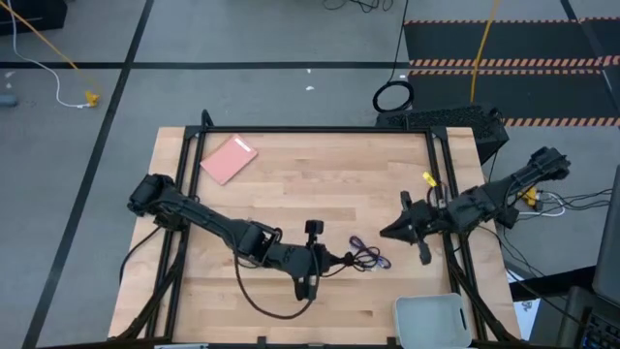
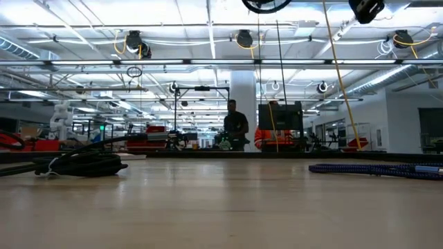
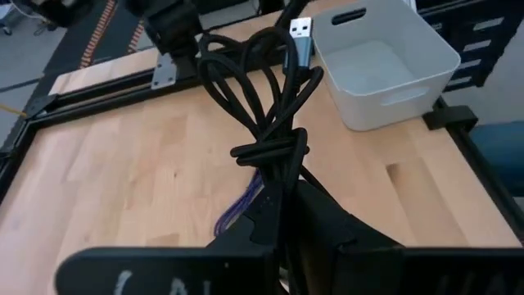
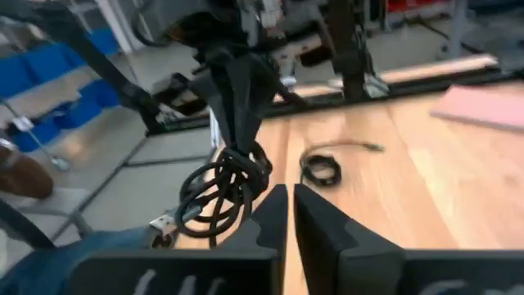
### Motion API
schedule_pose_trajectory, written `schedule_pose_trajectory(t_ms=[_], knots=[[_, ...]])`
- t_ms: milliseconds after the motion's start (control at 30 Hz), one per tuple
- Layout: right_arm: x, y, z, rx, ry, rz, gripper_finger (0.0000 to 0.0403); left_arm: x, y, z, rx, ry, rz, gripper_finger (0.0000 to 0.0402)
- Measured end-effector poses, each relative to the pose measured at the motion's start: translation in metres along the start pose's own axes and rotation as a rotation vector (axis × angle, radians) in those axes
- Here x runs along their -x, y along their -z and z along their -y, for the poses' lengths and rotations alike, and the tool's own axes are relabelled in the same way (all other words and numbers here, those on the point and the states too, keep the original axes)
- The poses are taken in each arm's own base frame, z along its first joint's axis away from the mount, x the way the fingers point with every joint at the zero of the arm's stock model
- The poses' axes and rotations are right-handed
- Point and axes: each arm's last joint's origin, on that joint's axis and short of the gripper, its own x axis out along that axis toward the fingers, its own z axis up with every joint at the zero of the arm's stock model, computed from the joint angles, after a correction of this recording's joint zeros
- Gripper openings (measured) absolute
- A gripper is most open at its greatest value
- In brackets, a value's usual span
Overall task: Pick and place USB-C Cables
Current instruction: Put the right black charger cable into the bin
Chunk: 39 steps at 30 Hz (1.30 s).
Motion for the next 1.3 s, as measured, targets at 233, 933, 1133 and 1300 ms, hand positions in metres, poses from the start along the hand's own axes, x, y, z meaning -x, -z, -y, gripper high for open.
schedule_pose_trajectory(t_ms=[233,933,1133,1300], knots=[[-0.026,0.004,-0.01,-0.056,0.049,-0.107,0.0106,-0.004,0.003,0.0,-0.074,-0.022,-0.02,0.0026],[-0.047,0.013,-0.014,-0.057,0.057,-0.184,0.0123,-0.007,0.004,-0.006,-0.17,-0.027,-0.024,0.0026],[-0.047,0.013,-0.014,-0.046,0.054,-0.18,0.0058,-0.007,0.004,-0.006,-0.169,-0.027,-0.024,0.0026],[-0.047,0.013,-0.014,-0.022,0.052,-0.18,0.001,-0.007,0.003,-0.006,-0.153,-0.028,-0.019,0.0029]])
